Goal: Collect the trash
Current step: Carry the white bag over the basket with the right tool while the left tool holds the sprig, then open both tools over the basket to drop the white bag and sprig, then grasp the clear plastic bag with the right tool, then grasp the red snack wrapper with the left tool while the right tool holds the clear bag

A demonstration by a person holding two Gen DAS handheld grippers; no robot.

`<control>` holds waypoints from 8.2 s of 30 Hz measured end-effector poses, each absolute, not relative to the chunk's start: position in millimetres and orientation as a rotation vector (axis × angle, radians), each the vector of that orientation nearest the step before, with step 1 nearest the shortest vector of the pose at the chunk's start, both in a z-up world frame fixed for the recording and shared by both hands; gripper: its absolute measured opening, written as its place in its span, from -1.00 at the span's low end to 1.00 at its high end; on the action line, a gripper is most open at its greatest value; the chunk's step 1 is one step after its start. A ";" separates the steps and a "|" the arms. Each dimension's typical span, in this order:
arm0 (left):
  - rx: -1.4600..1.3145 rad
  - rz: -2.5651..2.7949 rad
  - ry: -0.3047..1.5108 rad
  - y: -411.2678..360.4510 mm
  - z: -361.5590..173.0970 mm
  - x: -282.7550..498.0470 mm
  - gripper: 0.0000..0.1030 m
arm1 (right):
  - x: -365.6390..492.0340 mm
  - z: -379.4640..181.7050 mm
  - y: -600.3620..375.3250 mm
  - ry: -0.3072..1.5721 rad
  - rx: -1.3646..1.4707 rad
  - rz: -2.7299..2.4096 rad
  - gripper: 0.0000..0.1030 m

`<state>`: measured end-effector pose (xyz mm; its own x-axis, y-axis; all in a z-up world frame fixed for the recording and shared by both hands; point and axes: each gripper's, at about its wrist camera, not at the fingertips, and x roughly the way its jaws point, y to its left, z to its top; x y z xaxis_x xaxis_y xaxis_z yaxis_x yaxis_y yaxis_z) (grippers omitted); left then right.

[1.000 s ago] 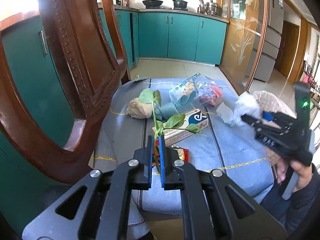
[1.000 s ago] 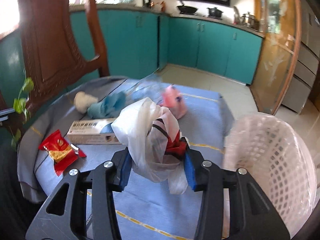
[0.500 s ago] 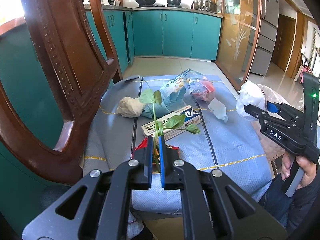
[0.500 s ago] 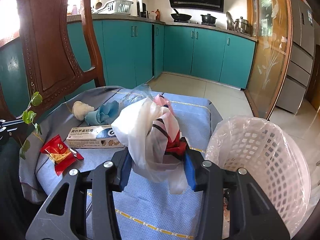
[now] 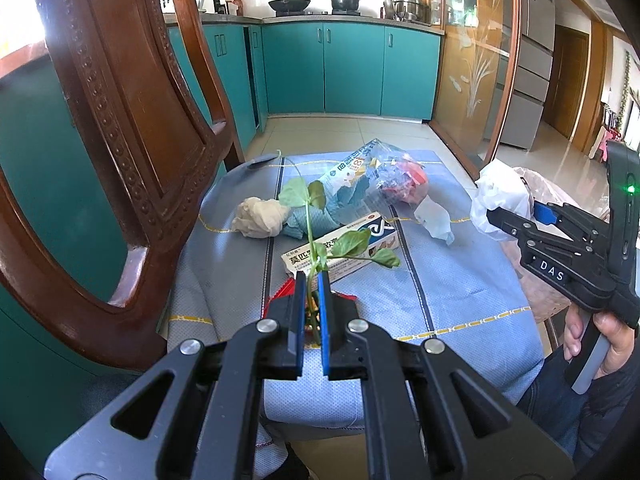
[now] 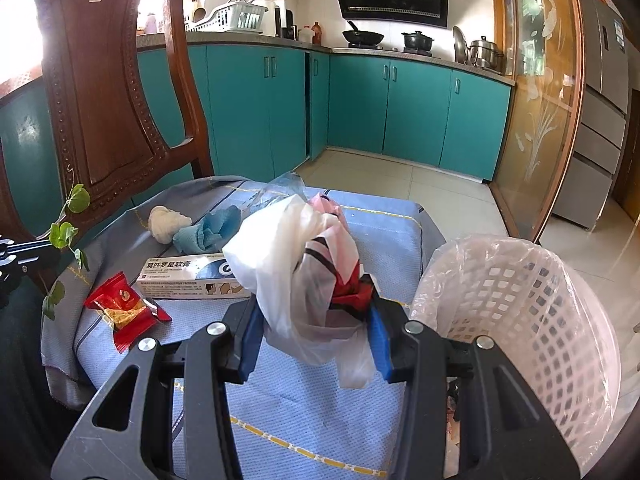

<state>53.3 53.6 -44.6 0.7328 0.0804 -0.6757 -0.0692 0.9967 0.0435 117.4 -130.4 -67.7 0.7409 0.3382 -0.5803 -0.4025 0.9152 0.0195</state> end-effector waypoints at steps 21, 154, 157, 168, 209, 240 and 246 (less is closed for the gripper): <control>0.014 0.077 0.734 51.2 -41.4 55.5 -0.86 | 113.1 -59.8 -138.7 0.562 -0.093 0.386 -0.13; -0.113 0.096 0.978 72.5 -124.1 108.3 0.84 | 231.2 -110.7 -86.4 0.869 0.129 0.523 0.31; -0.121 0.095 0.990 73.7 -128.3 109.6 0.84 | 230.1 -97.9 -100.6 0.801 0.217 0.529 0.31; -0.080 0.093 1.002 64.0 -132.6 111.2 0.84 | 251.3 -90.6 -45.2 0.786 0.094 0.574 0.33; -0.030 0.085 0.889 59.8 -119.9 100.6 0.10 | 157.0 -34.1 -167.4 0.481 0.098 0.303 -0.76; -0.048 0.039 0.733 56.4 -79.1 84.8 0.09 | 148.1 -37.3 -155.7 0.496 0.036 0.307 -0.76; -0.042 0.046 0.732 55.8 -78.0 83.8 0.10 | 147.4 -36.5 -153.3 0.497 0.023 0.314 -0.76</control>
<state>83.8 55.8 -78.0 0.7428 0.0278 -0.6689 -0.0570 0.9981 -0.0217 147.4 -153.3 -36.5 0.8321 0.3015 -0.4655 -0.2905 0.9519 0.0971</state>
